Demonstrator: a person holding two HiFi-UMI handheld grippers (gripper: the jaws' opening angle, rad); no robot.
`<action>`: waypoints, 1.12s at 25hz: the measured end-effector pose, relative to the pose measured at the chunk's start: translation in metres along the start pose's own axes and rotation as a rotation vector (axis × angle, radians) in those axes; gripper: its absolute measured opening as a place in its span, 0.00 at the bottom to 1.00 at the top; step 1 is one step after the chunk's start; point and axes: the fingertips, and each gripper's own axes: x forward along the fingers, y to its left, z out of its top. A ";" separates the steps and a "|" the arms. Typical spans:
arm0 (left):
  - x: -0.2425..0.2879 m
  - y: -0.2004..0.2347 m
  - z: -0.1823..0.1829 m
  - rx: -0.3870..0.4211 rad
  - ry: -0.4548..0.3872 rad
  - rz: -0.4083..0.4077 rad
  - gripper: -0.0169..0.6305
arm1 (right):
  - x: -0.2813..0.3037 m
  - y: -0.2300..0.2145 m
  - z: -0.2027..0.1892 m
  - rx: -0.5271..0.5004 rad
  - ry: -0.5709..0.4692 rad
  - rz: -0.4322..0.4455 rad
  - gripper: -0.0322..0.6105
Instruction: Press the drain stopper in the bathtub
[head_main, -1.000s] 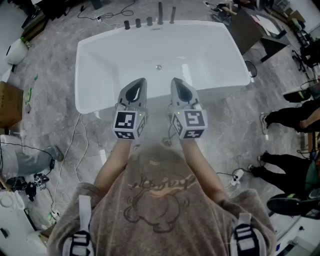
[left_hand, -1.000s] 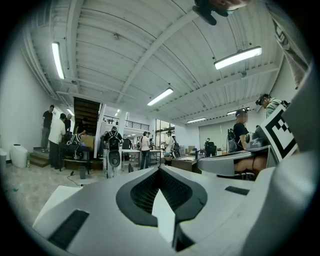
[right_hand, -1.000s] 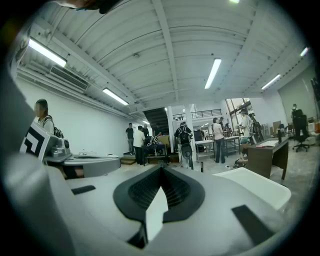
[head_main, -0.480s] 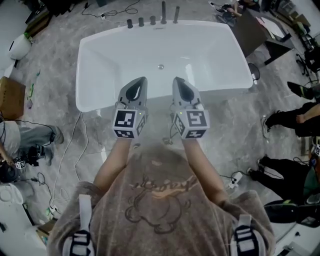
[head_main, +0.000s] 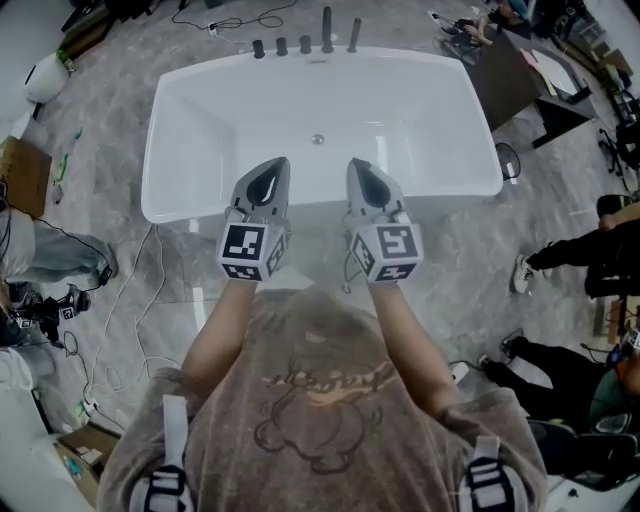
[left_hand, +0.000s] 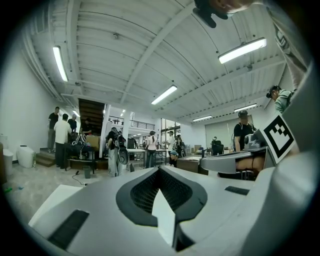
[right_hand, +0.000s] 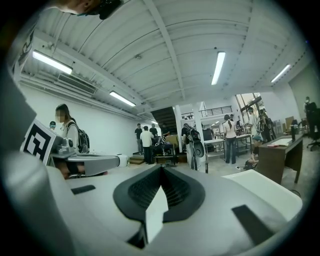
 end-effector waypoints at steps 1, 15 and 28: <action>0.005 0.000 0.000 -0.001 0.002 0.001 0.03 | 0.003 -0.003 -0.001 0.004 0.002 0.004 0.05; 0.101 0.022 0.004 0.008 -0.016 -0.054 0.03 | 0.081 -0.053 -0.003 0.020 0.018 -0.009 0.05; 0.188 0.067 0.001 0.017 -0.013 -0.100 0.03 | 0.173 -0.091 0.003 0.037 -0.004 -0.022 0.05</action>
